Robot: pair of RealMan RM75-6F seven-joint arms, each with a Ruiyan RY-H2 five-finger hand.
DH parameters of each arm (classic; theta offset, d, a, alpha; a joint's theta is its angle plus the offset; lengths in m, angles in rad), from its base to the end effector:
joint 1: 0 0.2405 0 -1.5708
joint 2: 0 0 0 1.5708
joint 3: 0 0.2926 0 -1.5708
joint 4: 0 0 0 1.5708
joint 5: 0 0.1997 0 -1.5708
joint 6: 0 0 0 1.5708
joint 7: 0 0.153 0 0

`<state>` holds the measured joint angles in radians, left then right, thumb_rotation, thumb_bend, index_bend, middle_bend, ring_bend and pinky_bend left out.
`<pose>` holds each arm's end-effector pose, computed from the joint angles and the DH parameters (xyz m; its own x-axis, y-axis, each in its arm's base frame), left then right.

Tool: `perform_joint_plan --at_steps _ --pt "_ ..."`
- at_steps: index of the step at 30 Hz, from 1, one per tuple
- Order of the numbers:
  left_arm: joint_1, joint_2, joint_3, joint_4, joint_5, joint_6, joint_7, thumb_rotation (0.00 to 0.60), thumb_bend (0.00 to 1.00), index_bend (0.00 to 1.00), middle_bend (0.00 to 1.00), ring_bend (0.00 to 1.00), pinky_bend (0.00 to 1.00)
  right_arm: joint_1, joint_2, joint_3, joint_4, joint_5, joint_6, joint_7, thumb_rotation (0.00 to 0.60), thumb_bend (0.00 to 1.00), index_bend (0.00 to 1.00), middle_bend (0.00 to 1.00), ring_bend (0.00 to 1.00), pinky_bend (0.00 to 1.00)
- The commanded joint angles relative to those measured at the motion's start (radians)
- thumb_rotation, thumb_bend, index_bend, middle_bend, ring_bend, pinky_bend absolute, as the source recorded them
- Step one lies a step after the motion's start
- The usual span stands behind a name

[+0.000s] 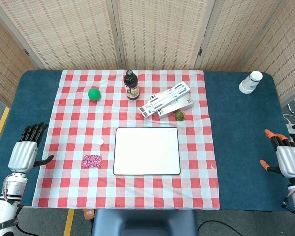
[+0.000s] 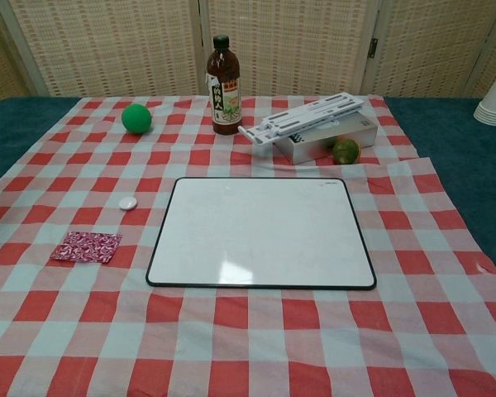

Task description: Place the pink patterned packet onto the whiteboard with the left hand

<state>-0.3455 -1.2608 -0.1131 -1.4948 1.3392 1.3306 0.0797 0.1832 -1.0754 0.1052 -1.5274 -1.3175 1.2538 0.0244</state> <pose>-0.3129 0.2933 0.1408 0.4164 -0.0024 0.9092 0.9058 -0.0857 -0.4150 -0.3709 -0.2373 0.2001 0.4407 -0.1154 0.8902 -0.8867 0.0985 0.4518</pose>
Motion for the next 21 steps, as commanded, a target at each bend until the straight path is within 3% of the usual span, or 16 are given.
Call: perform_joint_plan --at_steps 1,11,14,16,17,18,20,21 --pt "0.000 -0.007 -0.007 -0.001 -0.011 -0.001 0.016 0.600 0.18 0.00 0.00 0.00 0.00 0.000 0.000 0.000 0.000 0.000 0.000 0.001 0.600 0.15 0.10 0.18 0.14 0.26" --pt "0.003 -0.012 -0.021 -0.014 0.019 0.026 0.002 0.600 0.18 0.00 0.00 0.00 0.01 -0.005 0.001 0.000 -0.002 -0.013 0.017 0.009 0.600 0.15 0.10 0.18 0.14 0.26" --pt "0.007 -0.031 -0.028 -0.004 0.034 0.052 -0.009 0.600 0.18 0.00 0.00 0.00 0.11 -0.006 0.001 -0.001 -0.001 -0.015 0.018 0.011 0.600 0.15 0.10 0.18 0.14 0.26" --pt "0.009 -0.042 -0.030 0.000 0.037 0.062 -0.002 0.600 0.18 0.00 0.03 0.05 0.23 -0.005 0.002 -0.001 0.000 -0.015 0.017 0.012 0.600 0.15 0.10 0.18 0.14 0.26" --pt "0.010 -0.049 -0.031 -0.001 0.040 0.067 -0.001 0.600 0.18 0.00 0.08 0.14 0.32 -0.004 0.001 -0.002 0.002 -0.015 0.014 0.013 0.600 0.15 0.10 0.18 0.14 0.26" --pt "0.010 -0.054 -0.032 0.001 0.043 0.073 0.004 0.600 0.18 0.00 0.18 0.29 0.44 -0.003 0.001 -0.002 0.002 -0.015 0.011 0.014 0.600 0.15 0.10 0.18 0.14 0.26" --pt "0.009 -0.066 -0.033 0.004 0.044 0.077 0.033 0.600 0.21 0.04 0.44 0.56 0.64 0.000 0.003 -0.003 0.005 -0.015 0.003 0.019 0.600 0.15 0.10 0.18 0.14 0.26" --pt "0.008 -0.066 -0.031 -0.006 0.037 0.067 0.045 0.600 0.24 0.12 0.61 0.71 0.73 0.001 0.003 -0.003 0.006 -0.014 -0.001 0.021 0.600 0.15 0.10 0.18 0.14 0.26"
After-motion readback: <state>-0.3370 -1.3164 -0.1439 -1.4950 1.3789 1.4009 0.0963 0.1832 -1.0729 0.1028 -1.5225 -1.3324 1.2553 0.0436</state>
